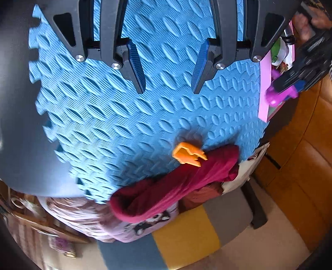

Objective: Organize rigid objects
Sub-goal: 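Grasp the magenta suction cup on the mat with the left tool, then carry the magenta suction cup over the tray while the right tool grasps the orange scoop, then lower the magenta suction cup into the tray and open the left tool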

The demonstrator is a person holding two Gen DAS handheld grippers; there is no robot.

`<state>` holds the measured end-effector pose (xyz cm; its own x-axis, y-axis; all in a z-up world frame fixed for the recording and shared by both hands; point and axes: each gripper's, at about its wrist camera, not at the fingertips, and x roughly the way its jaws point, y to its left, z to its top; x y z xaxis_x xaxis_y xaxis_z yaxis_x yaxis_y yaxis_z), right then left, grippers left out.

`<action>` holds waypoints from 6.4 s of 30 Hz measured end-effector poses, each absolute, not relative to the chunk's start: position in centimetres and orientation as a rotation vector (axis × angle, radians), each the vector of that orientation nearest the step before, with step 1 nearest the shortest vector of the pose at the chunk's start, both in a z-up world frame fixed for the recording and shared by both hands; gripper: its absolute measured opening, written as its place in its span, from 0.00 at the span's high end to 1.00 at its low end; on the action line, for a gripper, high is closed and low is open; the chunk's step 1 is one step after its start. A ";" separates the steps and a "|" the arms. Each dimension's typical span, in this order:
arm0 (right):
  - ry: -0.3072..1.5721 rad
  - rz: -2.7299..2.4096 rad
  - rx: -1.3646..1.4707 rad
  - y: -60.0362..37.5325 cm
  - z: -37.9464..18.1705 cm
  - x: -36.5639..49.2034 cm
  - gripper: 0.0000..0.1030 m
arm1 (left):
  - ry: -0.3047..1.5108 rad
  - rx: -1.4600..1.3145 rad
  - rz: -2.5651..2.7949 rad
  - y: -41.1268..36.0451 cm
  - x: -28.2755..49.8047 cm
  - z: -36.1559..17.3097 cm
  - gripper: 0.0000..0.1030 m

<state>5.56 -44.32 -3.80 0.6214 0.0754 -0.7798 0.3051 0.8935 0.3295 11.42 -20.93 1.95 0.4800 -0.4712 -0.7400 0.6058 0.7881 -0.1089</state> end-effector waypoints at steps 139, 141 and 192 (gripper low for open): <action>0.877 -0.048 0.053 -37.6 -6.8 7.9 0.73 | 0.904 0.022 -0.676 -11.0 2.4 -0.9 0.44; 0.877 -0.047 0.054 -37.6 -6.8 7.9 0.73 | 0.929 0.050 -0.633 -11.2 3.1 -2.1 0.44; 0.883 -0.065 0.024 -37.2 -6.8 8.0 0.74 | 0.819 0.000 -0.273 -3.0 2.5 0.3 0.38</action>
